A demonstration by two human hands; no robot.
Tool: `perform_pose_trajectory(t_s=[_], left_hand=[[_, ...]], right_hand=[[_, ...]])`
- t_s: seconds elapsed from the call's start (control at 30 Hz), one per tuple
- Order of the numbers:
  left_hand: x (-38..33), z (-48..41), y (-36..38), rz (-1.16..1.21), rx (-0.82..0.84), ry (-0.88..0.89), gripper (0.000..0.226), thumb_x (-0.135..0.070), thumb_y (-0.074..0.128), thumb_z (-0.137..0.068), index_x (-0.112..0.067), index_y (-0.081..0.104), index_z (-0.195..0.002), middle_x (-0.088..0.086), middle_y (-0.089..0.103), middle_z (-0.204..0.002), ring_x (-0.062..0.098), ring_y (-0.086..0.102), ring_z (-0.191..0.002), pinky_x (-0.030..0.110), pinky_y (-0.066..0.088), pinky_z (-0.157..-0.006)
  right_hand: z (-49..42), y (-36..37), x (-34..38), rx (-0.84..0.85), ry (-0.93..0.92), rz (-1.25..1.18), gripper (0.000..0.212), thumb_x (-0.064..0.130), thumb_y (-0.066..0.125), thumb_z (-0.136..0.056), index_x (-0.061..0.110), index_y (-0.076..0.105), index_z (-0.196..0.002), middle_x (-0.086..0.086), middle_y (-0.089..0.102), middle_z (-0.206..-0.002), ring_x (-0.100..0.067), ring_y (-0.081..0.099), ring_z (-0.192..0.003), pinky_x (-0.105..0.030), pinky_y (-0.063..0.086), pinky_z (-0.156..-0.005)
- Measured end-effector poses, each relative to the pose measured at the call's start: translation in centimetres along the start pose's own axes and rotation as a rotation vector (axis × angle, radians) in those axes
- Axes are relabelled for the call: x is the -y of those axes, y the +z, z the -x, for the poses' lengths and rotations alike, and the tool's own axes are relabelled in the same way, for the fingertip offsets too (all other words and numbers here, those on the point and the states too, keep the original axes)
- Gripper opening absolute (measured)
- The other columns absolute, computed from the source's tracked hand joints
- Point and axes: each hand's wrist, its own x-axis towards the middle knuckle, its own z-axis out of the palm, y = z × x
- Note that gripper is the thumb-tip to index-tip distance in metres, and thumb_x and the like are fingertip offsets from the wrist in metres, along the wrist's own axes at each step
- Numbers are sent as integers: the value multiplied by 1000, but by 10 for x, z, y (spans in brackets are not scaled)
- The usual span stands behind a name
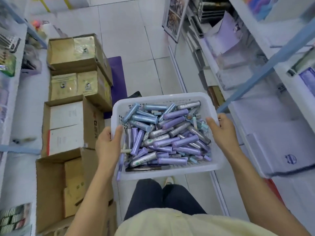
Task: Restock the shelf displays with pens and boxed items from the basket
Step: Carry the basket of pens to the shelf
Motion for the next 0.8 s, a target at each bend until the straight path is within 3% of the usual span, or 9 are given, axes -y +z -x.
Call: perform_pose_trajectory(t_s=[0.17,0.3,0.5,0.7,0.8], left_hand=[[-44,-105,33,-10,35,43,46,-44,51,-97,0,50,-84,13,47,-70,20,41,-62,37,36,-60],[-81,-184,58,-10,57,64,47,-46,51,-95,0,50,-84,18,48,-71,19,41,-61,35,36,-59],[-136,-290,110,-25,115,69,48,-45,51,-96,2,51,-87,26,50,-75,21,42,-62,36,35,-58],[-185,-376,170,-77,131,141,41,-43,51,-97,-13,38,-72,5,35,-65,15,32,-58,33,27,-56],[-209,-411,190,-97,161,161,48,-45,51,-97,-7,37,-72,5,35,-64,15,32,-58,34,28,-56]], right_hand=[[-103,18,33,-21,2,-6,29,30,57,-96,2,51,-91,-5,52,-77,-14,46,-65,-15,36,-50],[-175,30,58,-61,0,-10,24,30,57,-95,6,53,-92,0,53,-77,-12,48,-65,-26,39,-57],[-284,33,87,-88,36,-34,30,35,56,-95,6,49,-90,-2,53,-77,-10,47,-63,-27,39,-59],[-386,29,102,-89,72,-91,31,35,54,-97,5,52,-100,-15,58,-88,-16,52,-74,-35,46,-67],[-424,22,112,-102,84,-95,24,34,54,-97,10,51,-93,-4,53,-79,-13,49,-69,-30,41,-60]])
